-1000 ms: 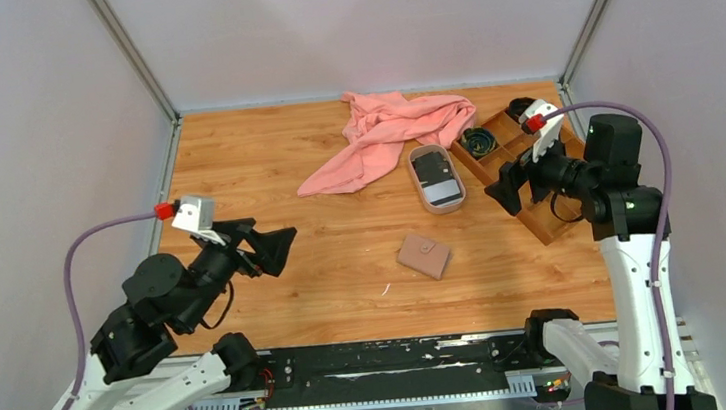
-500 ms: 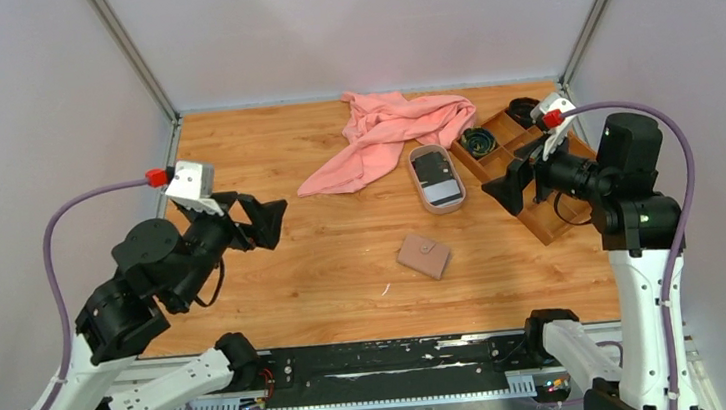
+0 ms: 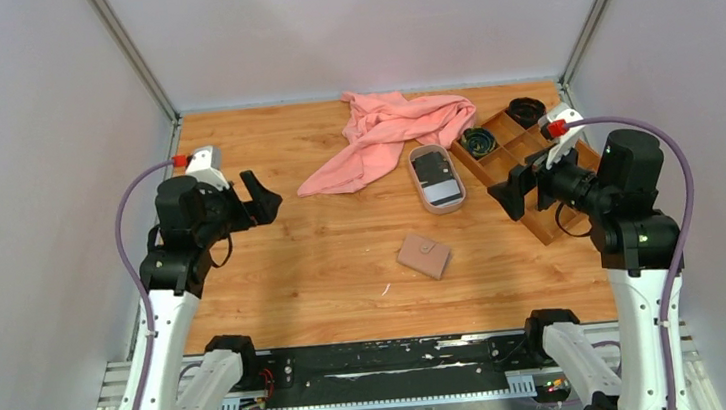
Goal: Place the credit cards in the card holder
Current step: Reset both arms
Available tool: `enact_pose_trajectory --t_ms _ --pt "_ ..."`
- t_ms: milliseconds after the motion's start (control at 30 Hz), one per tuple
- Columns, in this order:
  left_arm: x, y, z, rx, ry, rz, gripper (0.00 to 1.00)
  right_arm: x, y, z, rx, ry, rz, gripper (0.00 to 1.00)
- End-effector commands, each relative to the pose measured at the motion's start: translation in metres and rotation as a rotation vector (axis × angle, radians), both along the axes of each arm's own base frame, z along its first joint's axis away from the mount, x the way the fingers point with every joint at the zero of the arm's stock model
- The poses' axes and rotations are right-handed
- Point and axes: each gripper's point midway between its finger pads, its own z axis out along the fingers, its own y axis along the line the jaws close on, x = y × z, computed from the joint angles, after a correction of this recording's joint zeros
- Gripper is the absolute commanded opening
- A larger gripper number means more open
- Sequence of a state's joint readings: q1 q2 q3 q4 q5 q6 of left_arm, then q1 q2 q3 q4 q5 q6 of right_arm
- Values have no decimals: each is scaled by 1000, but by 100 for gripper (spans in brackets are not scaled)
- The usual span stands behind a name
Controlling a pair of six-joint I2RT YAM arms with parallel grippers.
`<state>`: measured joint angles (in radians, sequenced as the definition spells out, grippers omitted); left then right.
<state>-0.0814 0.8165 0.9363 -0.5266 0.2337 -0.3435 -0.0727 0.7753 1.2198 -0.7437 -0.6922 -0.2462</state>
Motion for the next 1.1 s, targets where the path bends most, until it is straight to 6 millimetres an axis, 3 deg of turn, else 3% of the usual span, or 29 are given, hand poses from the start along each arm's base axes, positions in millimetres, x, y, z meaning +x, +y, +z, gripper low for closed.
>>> enact_pose_trajectory --t_ms 0,367,1067 --pt "-10 0 1 45 -86 -52 100 9 -12 -1 20 3 -91 100" --pt "-15 11 -27 74 -126 2 100 21 -23 -8 42 16 -186 100" --pt "-17 13 -31 93 -126 4 100 22 -25 -11 35 10 -193 100"
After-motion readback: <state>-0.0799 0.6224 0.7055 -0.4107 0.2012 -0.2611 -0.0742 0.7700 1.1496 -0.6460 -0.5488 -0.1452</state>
